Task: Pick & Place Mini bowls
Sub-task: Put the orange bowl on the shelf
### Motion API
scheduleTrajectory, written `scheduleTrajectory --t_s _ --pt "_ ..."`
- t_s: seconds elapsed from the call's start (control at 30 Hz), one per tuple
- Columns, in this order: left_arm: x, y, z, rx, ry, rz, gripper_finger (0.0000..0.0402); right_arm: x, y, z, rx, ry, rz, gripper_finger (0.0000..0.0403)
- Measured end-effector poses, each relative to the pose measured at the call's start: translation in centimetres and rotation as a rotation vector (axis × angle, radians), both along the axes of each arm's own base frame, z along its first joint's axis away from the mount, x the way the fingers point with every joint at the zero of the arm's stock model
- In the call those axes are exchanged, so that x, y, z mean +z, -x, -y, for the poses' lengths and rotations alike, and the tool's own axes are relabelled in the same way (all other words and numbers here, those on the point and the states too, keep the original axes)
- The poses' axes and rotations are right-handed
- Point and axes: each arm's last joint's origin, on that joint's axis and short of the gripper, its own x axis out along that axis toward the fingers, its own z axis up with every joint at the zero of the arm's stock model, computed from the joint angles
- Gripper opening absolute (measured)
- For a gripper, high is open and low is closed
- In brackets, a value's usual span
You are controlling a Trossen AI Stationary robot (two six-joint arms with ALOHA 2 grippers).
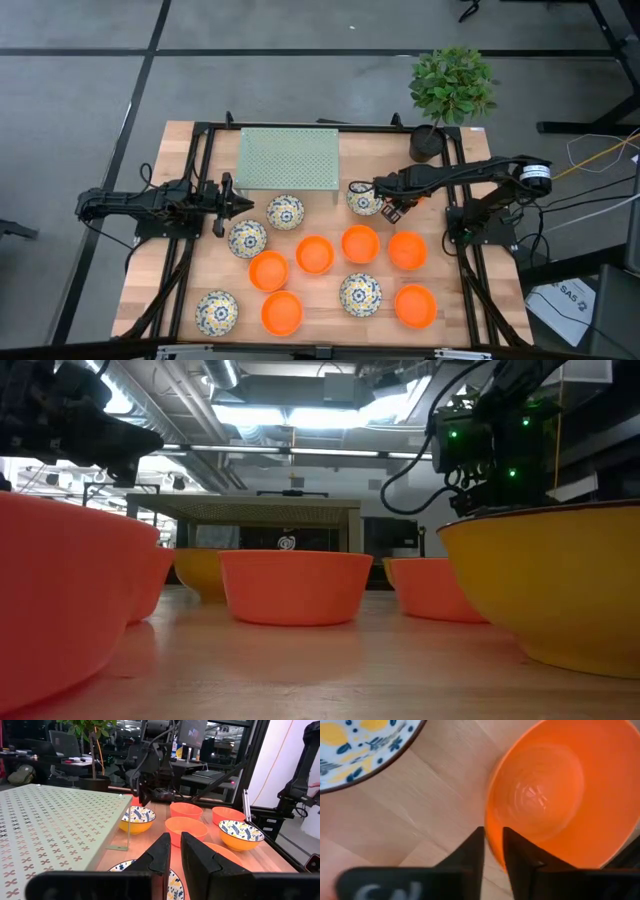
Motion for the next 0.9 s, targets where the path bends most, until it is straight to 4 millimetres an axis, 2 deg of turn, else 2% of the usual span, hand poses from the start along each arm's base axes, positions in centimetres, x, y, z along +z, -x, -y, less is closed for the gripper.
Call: scheduleTrajectory --t_s 0.13,0.3,0.47,0.63,0.9 --pt "0.0 0.0 0.0 0.0 0.0 0.0 0.0038 0.0 0.0 0.0 0.0 0.0 -0.001 0.0011" --pt "0.0 0.0 0.0 0.0 0.0 0.0 0.0038 0.0 0.0 0.0 -0.003 0.0 0.003 0.0018" --pt "0.0 0.0 0.0 0.0 0.0 0.0 0.0038 0.4 -0.2 0.0 0.012 -0.001 0.005 0.0007" --pt "0.0 0.0 0.0 0.0 0.0 0.0 0.0038 2.3 -0.9 0.1 0.03 0.001 0.014 0.0006" --pt "0.0 0.0 0.0 0.0 0.0 0.0 0.0038 7.0 -2.8 0.4 0.086 0.022 0.105 0.0004"
